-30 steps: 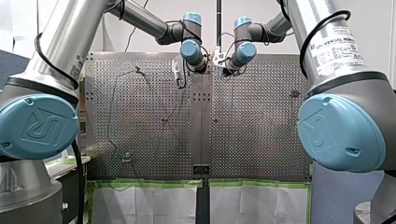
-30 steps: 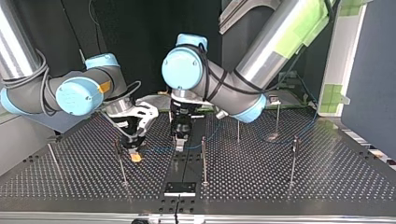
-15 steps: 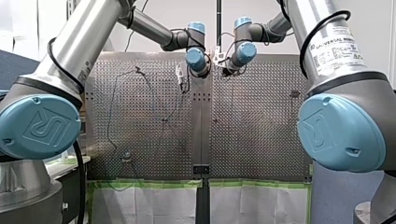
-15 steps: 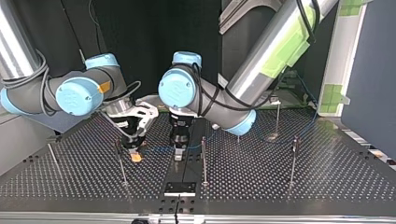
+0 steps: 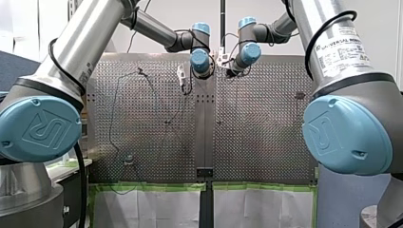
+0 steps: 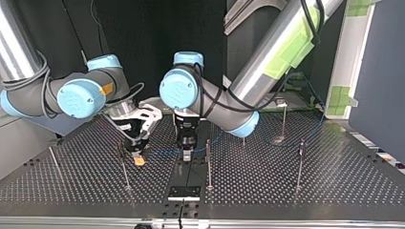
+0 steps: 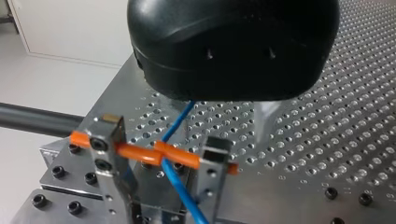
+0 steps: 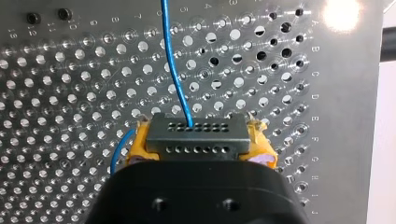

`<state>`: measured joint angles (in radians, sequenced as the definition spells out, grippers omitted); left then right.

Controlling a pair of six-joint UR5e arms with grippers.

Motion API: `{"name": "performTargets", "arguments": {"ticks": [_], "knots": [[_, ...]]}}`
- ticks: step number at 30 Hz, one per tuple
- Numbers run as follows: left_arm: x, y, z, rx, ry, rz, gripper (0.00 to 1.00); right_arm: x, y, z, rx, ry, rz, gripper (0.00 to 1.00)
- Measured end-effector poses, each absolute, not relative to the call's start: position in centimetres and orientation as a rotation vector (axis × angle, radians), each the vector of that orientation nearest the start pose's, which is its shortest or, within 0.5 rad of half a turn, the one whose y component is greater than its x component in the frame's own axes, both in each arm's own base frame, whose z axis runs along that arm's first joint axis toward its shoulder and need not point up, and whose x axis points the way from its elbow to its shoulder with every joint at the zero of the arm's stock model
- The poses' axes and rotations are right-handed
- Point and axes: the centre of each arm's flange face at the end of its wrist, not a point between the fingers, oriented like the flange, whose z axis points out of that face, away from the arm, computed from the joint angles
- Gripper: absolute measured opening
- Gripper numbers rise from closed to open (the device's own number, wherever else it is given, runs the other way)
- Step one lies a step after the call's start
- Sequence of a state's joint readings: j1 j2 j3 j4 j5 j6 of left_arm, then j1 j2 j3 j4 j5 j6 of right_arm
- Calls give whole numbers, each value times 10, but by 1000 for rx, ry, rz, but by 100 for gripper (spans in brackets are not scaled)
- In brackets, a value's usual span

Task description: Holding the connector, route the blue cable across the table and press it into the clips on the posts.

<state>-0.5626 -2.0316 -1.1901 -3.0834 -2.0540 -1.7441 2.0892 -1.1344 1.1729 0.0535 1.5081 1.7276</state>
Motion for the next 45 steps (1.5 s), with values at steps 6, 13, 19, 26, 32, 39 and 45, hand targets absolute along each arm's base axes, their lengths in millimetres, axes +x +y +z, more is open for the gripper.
{"name": "performTargets", "arguments": {"ticks": [6,13,19,26,32,39,45], "knots": [[515,-430,410,-78,1591,-186,0,449,-505,424,1669,-1084,1662,0],[514,-429,410,-94,1590,-170,0,449,-505,424,1671,-1084,1663,0],[508,-431,402,-98,1602,-156,0,451,-503,424,1678,-1084,1662,0],[499,-433,378,-99,1608,-149,0,453,-498,416,1698,-1093,1652,0],[493,-434,358,-100,1608,-156,0,449,-493,395,1735,-1121,1618,0],[488,-431,334,-114,1607,-160,0,442,-486,367,1782,-1155,1567,0],[483,-428,314,-106,1608,-166,0,436,-479,345,1820,-1178,1521,0]]}}
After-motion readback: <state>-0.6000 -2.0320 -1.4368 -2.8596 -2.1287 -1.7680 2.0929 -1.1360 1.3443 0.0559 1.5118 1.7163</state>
